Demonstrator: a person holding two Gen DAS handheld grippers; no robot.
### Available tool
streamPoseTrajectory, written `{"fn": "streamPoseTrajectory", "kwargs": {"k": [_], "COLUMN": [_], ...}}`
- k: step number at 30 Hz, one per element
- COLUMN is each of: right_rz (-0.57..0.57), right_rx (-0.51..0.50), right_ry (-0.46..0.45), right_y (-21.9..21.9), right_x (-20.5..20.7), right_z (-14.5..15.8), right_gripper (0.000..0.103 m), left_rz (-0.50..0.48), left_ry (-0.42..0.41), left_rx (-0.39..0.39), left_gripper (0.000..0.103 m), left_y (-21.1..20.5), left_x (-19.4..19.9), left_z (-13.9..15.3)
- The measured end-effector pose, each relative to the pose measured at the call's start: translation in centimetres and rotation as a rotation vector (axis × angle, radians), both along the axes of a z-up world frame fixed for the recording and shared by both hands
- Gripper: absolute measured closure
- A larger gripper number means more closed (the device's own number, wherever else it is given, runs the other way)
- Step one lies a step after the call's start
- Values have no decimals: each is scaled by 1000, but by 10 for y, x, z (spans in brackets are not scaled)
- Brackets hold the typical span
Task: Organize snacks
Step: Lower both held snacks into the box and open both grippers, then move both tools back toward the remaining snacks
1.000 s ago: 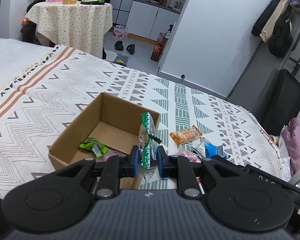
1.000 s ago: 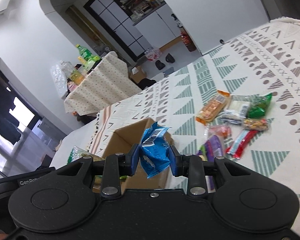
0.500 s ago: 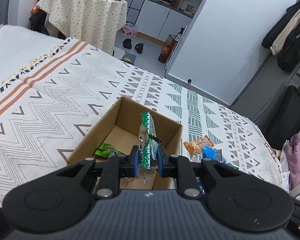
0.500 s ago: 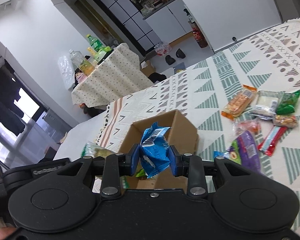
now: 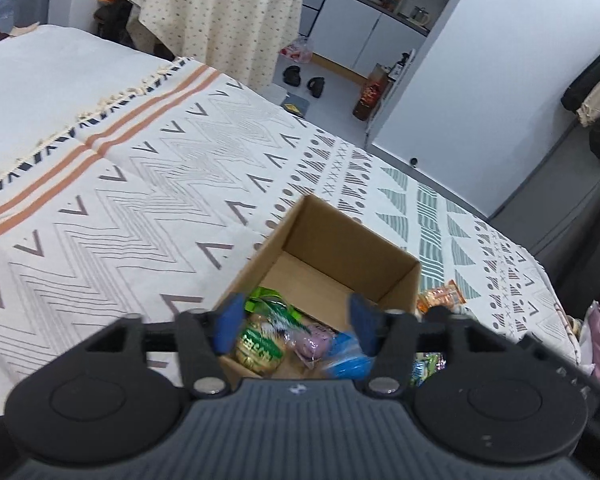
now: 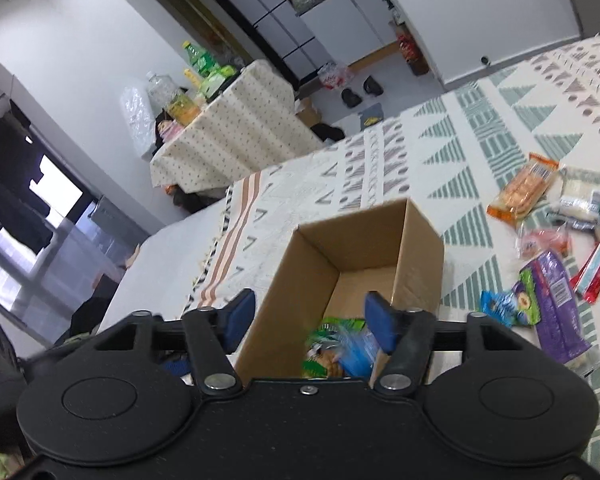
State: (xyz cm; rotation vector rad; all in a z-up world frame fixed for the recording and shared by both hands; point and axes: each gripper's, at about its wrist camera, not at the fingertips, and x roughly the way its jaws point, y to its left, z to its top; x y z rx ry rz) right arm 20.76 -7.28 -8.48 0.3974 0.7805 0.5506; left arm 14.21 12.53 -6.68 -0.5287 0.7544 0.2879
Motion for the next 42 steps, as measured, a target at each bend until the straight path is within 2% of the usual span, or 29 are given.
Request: {"fn": "streamPoseTrajectory", "kwargs": {"k": [2,4,8,11,16,18,20,28,35,40,42], "right_rz": [-13,-34,-66,-93,-155,-159,-158,-139,-160,-174,-178], "right_rx": [-6,-11,-44,-64,-47,-43,-38,-3,24,33,36], "right_ry": [-2,6,5,16,39,36,33,40,81,128,152], "right_y": [-3,-10,-30,-52,-90,-101,-110,-142,-167,-181,-183], "right_x": [0,-1,-7,-11,-18,-21,-23,-29,-31,-23,-19], "right_z": [7,12,22,24,29,31,32,26,6,-10,-15], "right_gripper": [41,41,32,31,25,20,19,19,19,26,34], "left_rz": [7,7,1,-20,-59,-69,-77,-98,-121,-117,-119], "left_ry": [5,13,8,-6,-20,-22,-21,-30,-47,-44,-43], "left_rx": [8,13,6,16,35,40,45,72,95,91,96], "left_gripper": [28,25,21,17,14,14,13,13,13,13,13], "left_y": [-1,-3,-9,-20,-45,-55,-66,-107,-135,-153,-161], "left_x": [-3,-5,-10,-13,-16,-18,-19,-22,-21,-13,-8], "left_z": [3,6,12,19,27,29,30,34,31,21,18]}}
